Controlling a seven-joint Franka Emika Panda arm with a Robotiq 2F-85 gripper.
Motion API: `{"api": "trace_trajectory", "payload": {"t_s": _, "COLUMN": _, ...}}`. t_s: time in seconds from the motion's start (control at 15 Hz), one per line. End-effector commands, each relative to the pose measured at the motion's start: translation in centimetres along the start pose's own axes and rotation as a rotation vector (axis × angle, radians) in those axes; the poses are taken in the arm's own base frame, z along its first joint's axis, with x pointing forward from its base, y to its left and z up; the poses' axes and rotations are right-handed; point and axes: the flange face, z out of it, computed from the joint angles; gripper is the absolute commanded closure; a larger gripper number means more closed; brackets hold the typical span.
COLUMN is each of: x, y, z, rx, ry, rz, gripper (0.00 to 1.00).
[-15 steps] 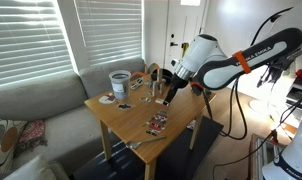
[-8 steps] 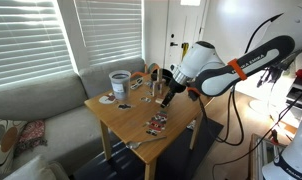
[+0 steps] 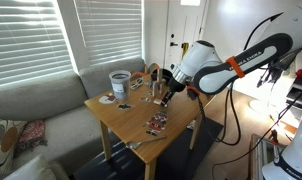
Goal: Put the wooden block on top of the stack of blocks
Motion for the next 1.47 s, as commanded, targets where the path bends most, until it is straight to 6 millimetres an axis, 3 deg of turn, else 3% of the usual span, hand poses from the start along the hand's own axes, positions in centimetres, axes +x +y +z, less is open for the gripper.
{"api": "trace_trajectory", "payload": {"t_s": 0.0, "x": 1.0, "y": -1.8, "z": -2.3, "rx": 0.049, "ry": 0.034, "rz": -0.056, "gripper": 0.93}}
{"api": "trace_trajectory", "payload": {"t_s": 0.2, "x": 3.6, "y": -1.8, "z": -6.0, "rx": 0.034, "ry": 0.067, "rz": -0.097, "gripper": 0.93}}
{"api": "trace_trajectory", "payload": {"t_s": 0.53, "x": 11.2, "y": 0.7, "z": -14.9, "rx": -0.07, "ry": 0.134, "rz": -0.004, "gripper": 0.93}}
{"api": "trace_trajectory", "payload": {"t_s": 0.8, "x": 15.9, "y": 2.0, "z": -19.6, "rx": -0.131, "ry": 0.11, "rz": 0.095, "gripper": 0.93}}
{"api": "trace_trajectory", "payload": {"t_s": 0.87, "x": 16.2, "y": 2.4, "z": -20.5, "rx": -0.132, "ry": 0.098, "rz": 0.095, "gripper": 0.93}}
{"api": "trace_trajectory", "payload": {"t_s": 0.93, "x": 14.2, "y": 1.9, "z": -19.8, "rx": -0.11, "ry": 0.12, "rz": 0.067, "gripper": 0.93}}
{"api": "trace_trajectory", "payload": {"t_s": 1.0, "x": 14.7, "y": 2.0, "z": -20.3, "rx": -0.111, "ry": 0.121, "rz": 0.07, "gripper": 0.72}}
{"api": "trace_trajectory", "payload": {"t_s": 1.13, "x": 14.6, "y": 2.0, "z": -19.9, "rx": -0.111, "ry": 0.115, "rz": 0.07, "gripper": 0.72}}
{"api": "trace_trajectory", "payload": {"t_s": 1.2, "x": 14.1, "y": 2.0, "z": -19.7, "rx": -0.134, "ry": 0.148, "rz": 0.164, "gripper": 0.93}}
{"api": "trace_trajectory", "payload": {"t_s": 1.4, "x": 13.1, "y": 2.4, "z": -20.2, "rx": -0.167, "ry": 0.21, "rz": 0.319, "gripper": 0.93}}
